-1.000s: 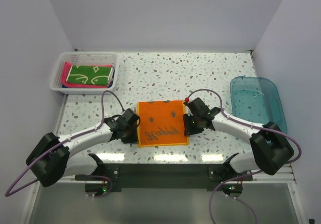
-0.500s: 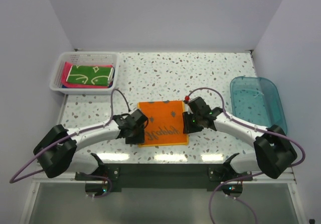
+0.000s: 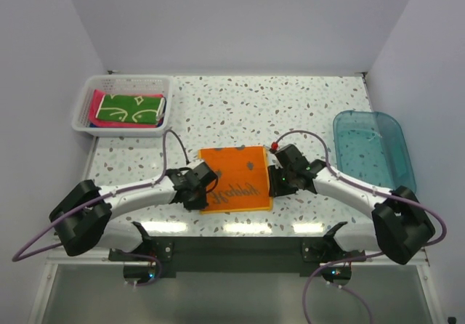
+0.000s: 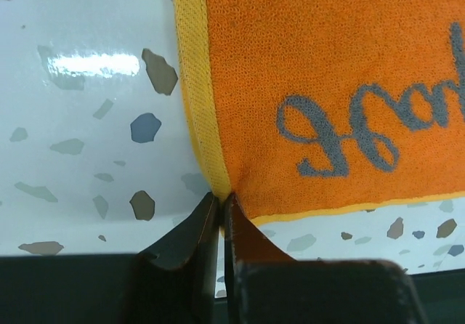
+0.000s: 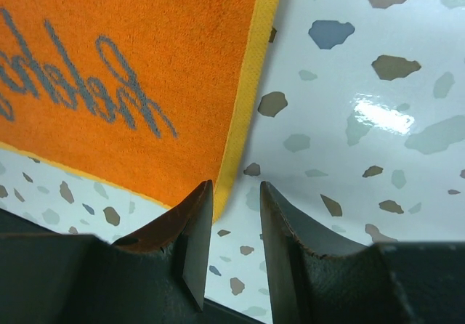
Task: Fold and stack the towels
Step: Fold the towel
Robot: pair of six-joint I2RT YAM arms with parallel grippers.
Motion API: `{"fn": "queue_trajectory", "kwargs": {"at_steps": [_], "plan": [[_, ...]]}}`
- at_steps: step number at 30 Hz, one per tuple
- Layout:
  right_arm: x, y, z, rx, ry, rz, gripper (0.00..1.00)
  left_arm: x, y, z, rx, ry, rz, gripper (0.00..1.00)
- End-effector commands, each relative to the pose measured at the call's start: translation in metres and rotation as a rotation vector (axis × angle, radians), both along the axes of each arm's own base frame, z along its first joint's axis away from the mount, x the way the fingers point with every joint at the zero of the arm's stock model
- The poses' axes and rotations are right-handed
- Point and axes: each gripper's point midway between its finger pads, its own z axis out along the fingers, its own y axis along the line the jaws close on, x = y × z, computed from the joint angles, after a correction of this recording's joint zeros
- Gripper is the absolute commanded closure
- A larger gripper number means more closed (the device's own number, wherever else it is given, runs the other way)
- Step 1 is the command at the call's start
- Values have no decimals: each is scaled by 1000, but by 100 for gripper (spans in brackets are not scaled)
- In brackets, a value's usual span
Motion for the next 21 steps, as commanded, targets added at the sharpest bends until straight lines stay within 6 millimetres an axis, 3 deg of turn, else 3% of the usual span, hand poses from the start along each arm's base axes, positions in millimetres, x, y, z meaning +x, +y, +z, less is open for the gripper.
{"fn": "queue_trajectory", "kwargs": {"at_steps": [1,4,7,8,10,12,17,20,21], "plan": [[15,-2,17,1,-87,-30,64,-37,20,-16,31,119,17,89],[28,4,31,16,-139,-26,64,-42,22,-10,11,117,31,69],[43,12,45,30,-179,-20,64,-33,23,6,-1,61,45,62],[54,18,55,54,-205,-21,64,-25,18,17,-16,27,46,59],[63,26,58,76,-200,-14,64,-12,22,31,4,-32,46,58],[82,38,72,120,-237,-17,64,12,21,53,-9,-99,46,57],[124,66,81,203,-265,-23,68,82,15,100,-105,-268,42,57],[144,78,75,230,-270,-30,72,118,3,111,-127,-360,1,59],[149,79,72,233,-268,-34,73,129,6,100,-104,-349,-12,60]]}}
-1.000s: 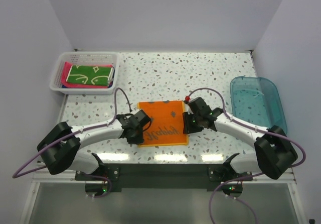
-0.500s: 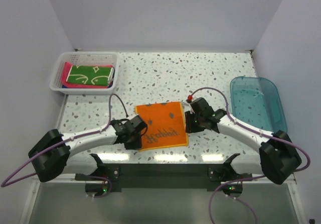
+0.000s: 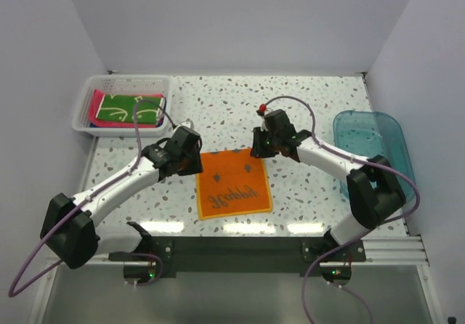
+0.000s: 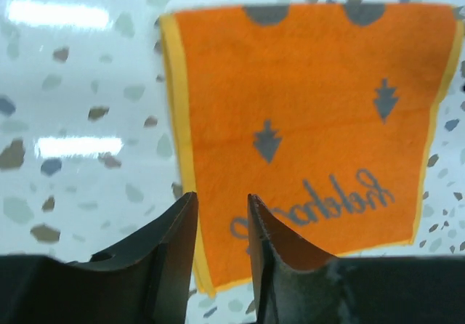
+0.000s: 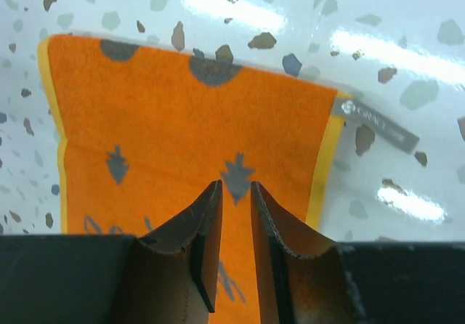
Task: Fold and stack the towels
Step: Fold the towel
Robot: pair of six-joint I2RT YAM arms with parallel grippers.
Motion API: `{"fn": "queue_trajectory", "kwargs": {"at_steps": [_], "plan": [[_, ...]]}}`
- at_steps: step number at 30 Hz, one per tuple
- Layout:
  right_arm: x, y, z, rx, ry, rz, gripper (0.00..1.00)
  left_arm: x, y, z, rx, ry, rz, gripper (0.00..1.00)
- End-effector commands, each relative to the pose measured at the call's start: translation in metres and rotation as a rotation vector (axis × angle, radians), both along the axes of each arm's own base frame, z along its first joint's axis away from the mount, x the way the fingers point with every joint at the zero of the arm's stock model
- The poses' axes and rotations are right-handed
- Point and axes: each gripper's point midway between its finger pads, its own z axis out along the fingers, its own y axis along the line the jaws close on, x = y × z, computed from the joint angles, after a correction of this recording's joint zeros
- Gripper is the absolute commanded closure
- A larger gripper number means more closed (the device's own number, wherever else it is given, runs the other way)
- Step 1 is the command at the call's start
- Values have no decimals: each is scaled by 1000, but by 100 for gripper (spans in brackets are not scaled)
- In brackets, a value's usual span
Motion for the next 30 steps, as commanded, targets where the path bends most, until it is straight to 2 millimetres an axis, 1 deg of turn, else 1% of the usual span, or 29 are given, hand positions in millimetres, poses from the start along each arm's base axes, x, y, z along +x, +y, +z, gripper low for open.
{"fn": "queue_trajectory", "kwargs": {"at_steps": [1,2,3,4,5,6,7,8,9,10,11,12,14,15,16,18,19,20,21,22,24,25,26,27,28,29,30], "plan": [[32,21,14,91,-63,3,74,54,-19,12,-22,-137,-103,63],[43,19,6,100,-54,-19,75,62,-20,7,-28,-136,-108,65],[47,20,4,109,-53,-26,76,71,-17,-6,-11,-117,-109,66],[51,19,-1,114,-46,-37,77,84,-19,-5,-9,-150,-97,70],[58,16,-4,121,-45,-51,77,90,-18,-10,0,-154,-96,71],[58,16,-16,115,-15,-51,78,94,-16,-23,25,-137,-101,71],[60,14,-21,108,-5,-55,77,101,-14,-28,35,-145,-91,72],[62,11,-26,104,-3,-60,78,104,-12,-35,46,-135,-88,73],[62,9,-36,88,12,-64,78,107,-5,-50,74,-105,-78,73],[62,5,-41,80,22,-70,77,109,-2,-56,85,-96,-72,74],[61,2,-48,63,34,-70,78,110,1,-63,98,-83,-66,75],[60,-4,-56,33,42,-85,78,108,7,-75,125,-52,-59,75],[57,-13,-63,-6,58,-89,77,105,8,-87,143,-21,-66,75],[57,-17,-63,-18,55,-95,77,103,10,-89,152,-11,-66,75],[55,-24,-64,-39,65,-101,77,103,11,-89,158,-7,-66,73],[58,-29,-57,-67,43,-79,76,103,14,-81,177,-13,-70,72],[55,-34,-54,-95,50,-70,76,109,13,-71,177,-35,-71,71],[61,-34,-42,-116,13,-27,76,112,14,-60,186,-59,-79,69],[63,-34,-35,-131,-2,-4,76,118,15,-48,204,-76,-83,67],[68,-35,-21,-164,-35,50,76,122,16,-40,217,-89,-92,62],[69,-32,-10,-182,-53,139,73,127,24,-24,279,-114,-124,57],[64,-35,-9,-210,-29,183,71,134,22,-13,292,-145,-146,50],[71,-32,2,-232,-73,271,68,139,27,-7,326,-164,-180,45],[71,-31,5,-242,-78,320,66,140,31,-5,349,-162,-192,36],[73,-32,12,-277,-96,393,62,145,32,1,354,-174,-207,25],[74,-32,9,-288,-87,428,59,147,35,1,372,-175,-243,22],[74,-32,9,-298,-84,462,58,148,32,0,356,-182,-276,15]]}}
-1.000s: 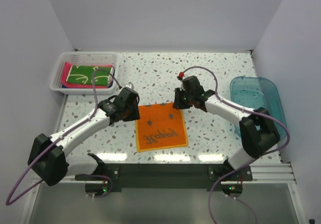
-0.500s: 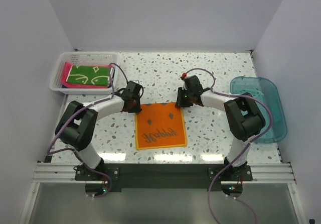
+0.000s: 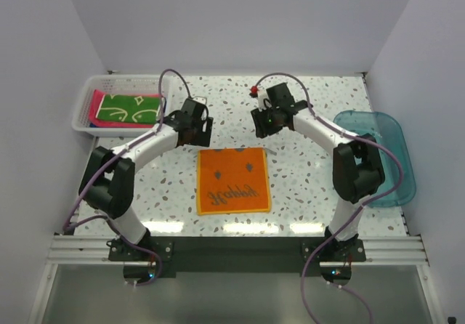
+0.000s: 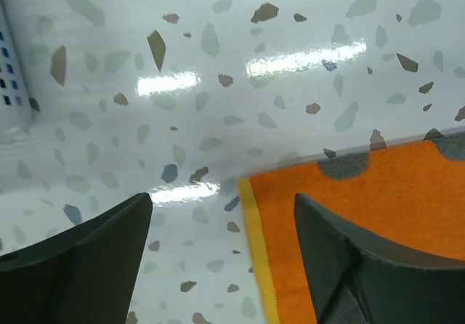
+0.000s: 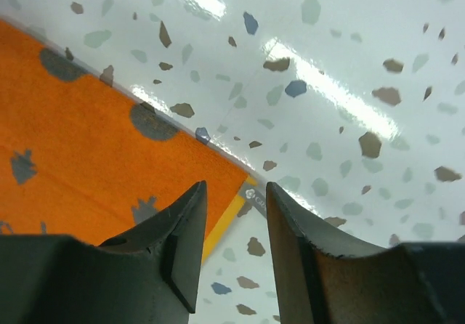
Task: Fold and stack the towels
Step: Fold the towel
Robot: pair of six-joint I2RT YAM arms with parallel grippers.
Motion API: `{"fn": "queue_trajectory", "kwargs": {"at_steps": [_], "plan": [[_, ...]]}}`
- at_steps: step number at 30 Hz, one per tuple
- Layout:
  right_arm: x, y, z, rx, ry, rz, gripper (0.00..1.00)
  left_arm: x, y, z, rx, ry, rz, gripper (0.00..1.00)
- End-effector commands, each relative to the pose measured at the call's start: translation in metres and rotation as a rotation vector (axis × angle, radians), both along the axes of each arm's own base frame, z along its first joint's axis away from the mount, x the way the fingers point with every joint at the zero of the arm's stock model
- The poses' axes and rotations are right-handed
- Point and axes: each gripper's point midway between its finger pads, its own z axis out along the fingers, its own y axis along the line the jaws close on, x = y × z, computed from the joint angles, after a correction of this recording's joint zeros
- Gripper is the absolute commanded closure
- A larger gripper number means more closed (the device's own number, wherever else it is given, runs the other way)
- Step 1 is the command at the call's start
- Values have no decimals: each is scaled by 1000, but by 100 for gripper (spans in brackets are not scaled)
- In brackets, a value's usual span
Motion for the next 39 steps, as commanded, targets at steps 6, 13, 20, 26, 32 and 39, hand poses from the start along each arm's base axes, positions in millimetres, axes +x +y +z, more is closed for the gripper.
{"fn": "queue_trajectory", "kwargs": {"at_steps": [6,13,20,26,32,39], "plan": [[-7,-5,-4,-134,122,416,58,17,0,7,72,-24,-321,13],[-8,-6,-22,-156,231,525,63,25,-21,3,12,-21,-526,16],[-7,0,-34,-132,258,557,64,27,-25,-12,-3,42,-628,20],[-10,-3,-56,-149,311,571,64,22,-34,-19,-41,75,-699,23],[-13,-7,-73,-171,353,582,64,17,-32,-22,-30,93,-732,23],[-22,-16,-82,-204,396,607,93,7,-29,-33,-25,138,-764,25]]}}
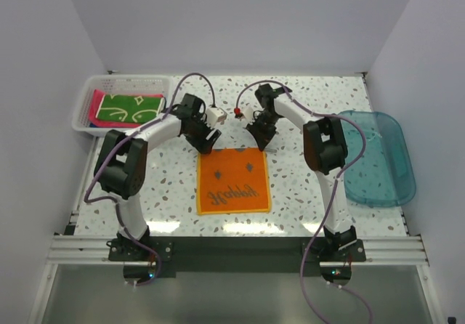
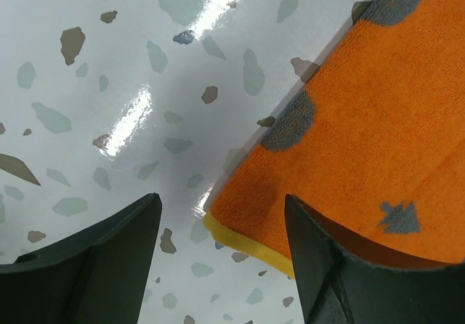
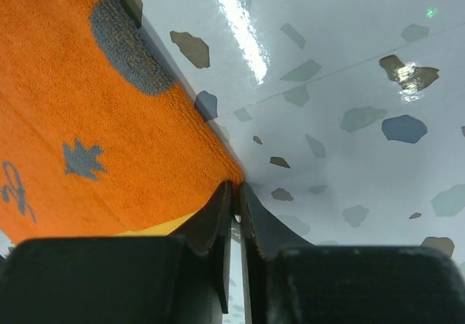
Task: Fold and stack the towels
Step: Fold the towel
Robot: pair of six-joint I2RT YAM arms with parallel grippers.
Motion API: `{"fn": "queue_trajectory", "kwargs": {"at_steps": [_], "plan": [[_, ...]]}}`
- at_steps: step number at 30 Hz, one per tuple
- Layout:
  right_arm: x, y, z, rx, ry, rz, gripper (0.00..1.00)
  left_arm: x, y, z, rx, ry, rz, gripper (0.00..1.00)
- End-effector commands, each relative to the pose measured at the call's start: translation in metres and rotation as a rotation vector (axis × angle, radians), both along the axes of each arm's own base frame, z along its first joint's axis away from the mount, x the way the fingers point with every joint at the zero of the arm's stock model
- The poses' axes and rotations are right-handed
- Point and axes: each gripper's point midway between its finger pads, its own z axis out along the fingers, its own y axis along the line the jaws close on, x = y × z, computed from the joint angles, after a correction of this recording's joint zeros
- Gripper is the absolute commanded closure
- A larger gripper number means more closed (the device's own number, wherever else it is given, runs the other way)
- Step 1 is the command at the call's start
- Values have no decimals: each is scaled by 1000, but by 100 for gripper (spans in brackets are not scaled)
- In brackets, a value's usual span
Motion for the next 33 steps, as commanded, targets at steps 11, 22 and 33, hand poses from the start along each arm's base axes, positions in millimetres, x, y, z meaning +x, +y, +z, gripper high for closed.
{"fn": "queue_trajectory", "kwargs": {"at_steps": [11,22,33], "plan": [[-8,-11,-13,-64,33,29,99,0,6,-16,22,43,-32,46],[-6,-15,-12,-99,-2,14,100,-15,27,-44,96,128,-3,61],[6,-15,4,-98,-85,-41,100,-39,30,-64,111,237,-28,100]]}}
